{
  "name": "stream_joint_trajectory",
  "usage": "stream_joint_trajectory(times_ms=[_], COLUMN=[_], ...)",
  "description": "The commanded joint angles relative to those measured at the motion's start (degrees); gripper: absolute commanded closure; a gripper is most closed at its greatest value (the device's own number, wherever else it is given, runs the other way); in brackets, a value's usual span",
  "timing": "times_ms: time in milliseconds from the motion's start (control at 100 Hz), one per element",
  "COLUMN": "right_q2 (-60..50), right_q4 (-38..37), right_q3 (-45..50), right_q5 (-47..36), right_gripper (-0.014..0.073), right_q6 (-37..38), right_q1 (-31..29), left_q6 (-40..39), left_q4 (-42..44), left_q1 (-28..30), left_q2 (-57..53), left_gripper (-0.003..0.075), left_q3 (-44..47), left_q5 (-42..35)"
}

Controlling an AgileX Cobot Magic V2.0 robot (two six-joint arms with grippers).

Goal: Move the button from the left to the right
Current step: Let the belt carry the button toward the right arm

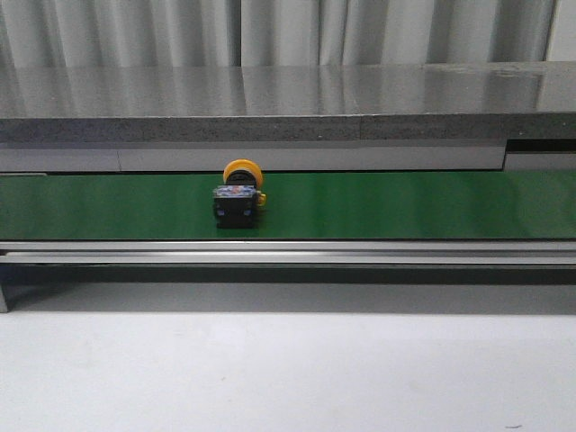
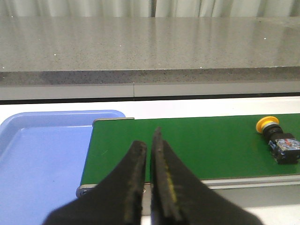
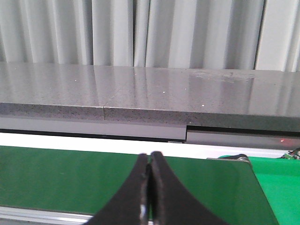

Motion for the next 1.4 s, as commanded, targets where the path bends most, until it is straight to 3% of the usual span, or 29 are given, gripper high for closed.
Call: stream_joint_trajectory(times_ms=[0,340,480,810,1080,1200,1390], right_q2=[4.86,26.61,36.13,54.36,58.45,58.45,58.45], right_q4=[-0.76,-0.76,-0.76,-0.76,-0.76,-0.76,-0.76], right_q3=[-6.53,-28.59,-34.58,-43.14,-43.36,-43.36,-43.36], right_q5=[-0.15,20.02,22.84,31.20,32.26,32.26,32.21], right_gripper=[0.0662,0.0662,0.0662,0.0662,0.0657,0.0561,0.0225], right_q6=[0.00,0.00,0.00,0.00,0.00,0.00,0.00], right_q1=[-0.03,-0.03,-0.03,-0.03,-0.03,-0.03,-0.03], left_q6=[-0.15,-0.15,-0.15,-0.15,-0.15,-0.15,-0.15], left_q4=[-0.76,-0.76,-0.76,-0.76,-0.76,-0.76,-0.76], left_q1=[-0.42,-0.42,-0.42,-0.42,-0.42,-0.42,-0.42], left_q2=[0.53,0.53,0.53,0.53,0.53,0.53,0.53], left_gripper=[0.0715,0.0715,0.0715,0.0715,0.0715,0.0715,0.0715], left_q3=[-1.50,-1.50,-1.50,-1.50,-1.50,-1.50,-1.50], left_q5=[-4.84,-4.84,-4.84,-4.84,-4.84,-4.84,-4.84])
